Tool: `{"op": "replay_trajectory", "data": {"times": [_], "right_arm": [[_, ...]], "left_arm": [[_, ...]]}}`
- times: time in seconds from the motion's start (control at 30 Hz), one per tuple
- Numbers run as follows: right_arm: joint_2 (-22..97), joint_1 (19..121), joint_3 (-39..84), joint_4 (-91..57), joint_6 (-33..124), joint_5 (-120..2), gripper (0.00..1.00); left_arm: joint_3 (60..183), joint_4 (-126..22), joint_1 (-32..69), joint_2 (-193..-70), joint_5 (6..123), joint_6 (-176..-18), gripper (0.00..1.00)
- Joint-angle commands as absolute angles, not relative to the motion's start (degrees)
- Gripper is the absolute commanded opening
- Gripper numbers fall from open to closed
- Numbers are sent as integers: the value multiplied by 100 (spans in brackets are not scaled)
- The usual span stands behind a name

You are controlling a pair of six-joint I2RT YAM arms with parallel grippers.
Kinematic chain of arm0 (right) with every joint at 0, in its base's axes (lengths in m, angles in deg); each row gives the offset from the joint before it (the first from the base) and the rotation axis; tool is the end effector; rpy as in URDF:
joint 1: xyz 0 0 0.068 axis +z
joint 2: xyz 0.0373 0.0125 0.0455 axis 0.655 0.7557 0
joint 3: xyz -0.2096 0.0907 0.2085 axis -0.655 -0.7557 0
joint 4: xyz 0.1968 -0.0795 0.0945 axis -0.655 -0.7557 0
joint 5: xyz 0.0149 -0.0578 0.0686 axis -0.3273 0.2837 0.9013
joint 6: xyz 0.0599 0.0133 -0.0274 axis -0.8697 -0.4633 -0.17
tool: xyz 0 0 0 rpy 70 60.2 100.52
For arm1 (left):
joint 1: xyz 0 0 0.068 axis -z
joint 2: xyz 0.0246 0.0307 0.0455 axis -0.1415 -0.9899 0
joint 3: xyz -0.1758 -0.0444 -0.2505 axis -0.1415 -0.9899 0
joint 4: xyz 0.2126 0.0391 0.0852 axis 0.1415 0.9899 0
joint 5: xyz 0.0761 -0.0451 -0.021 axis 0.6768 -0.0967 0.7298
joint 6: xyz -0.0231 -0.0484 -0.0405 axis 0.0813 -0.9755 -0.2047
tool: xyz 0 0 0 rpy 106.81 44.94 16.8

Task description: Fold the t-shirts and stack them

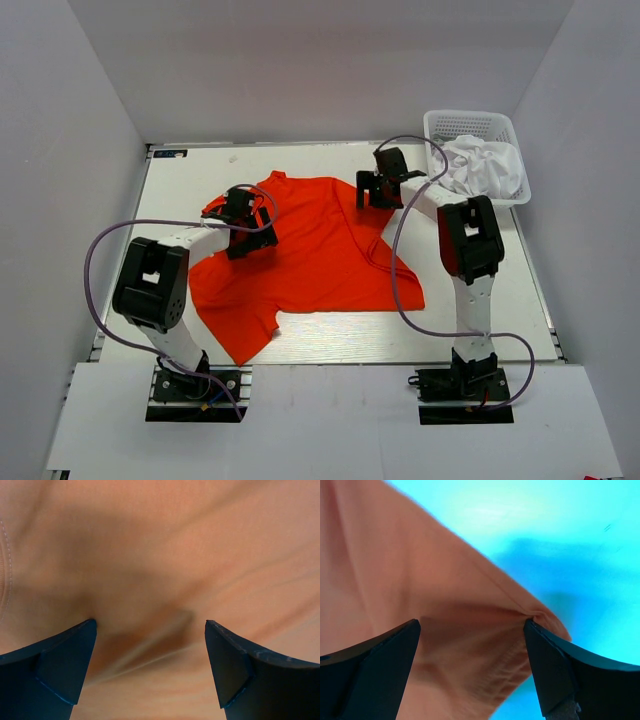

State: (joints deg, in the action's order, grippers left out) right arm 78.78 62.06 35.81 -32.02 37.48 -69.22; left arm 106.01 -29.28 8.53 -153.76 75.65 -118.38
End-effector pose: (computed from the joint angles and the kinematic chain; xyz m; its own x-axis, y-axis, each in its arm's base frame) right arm 0.4453 0.1699 0.2033 -0.7693 -0.0265 -0.6384 -0.1459 0.9800 0.1351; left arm 0.3086 -0.0895 0.2058 -0.8503 -0.3098 -0.4255 -0.2360 0.9470 -0.2180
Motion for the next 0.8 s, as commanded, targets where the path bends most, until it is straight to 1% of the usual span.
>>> {"op": "replay_trajectory", "data": {"times": [0.0,0.03,0.1,0.23,0.27,0.37,0.47,0.63,0.77], "right_arm": [[8413,5955,3971,-3705,3492,-7436,90],[8649,5894,4224,-3767,3447,-7419,90],[8773,5771,4358,-3820,3360,-7305,90],[9177,5481,5025,-3951,3280,-7094,90],[9344,5411,5470,-3978,3315,-7050,90],[9627,5331,6184,-3891,3727,-6769,90],[9977,5305,6668,-3663,4157,-6409,90],[10119,5287,7021,-3127,4563,-6082,90],[9952,5322,7303,-3143,4817,-5821,90]], "left_arm": [[10588,-2797,857,-15584,7460,-11725,100],[10588,-2736,857,-15689,7460,-11725,100],[10588,-2735,857,-15786,7547,-11672,100],[10650,-2621,857,-16006,7601,-11619,100],[10650,-2621,857,-16007,7601,-11567,100],[10650,-2761,857,-16060,7479,-11348,100],[10650,-2981,857,-15999,7066,-11119,100],[10650,-3175,857,-15814,6766,-10898,100],[10650,-3228,857,-15471,6819,-10846,100]]}}
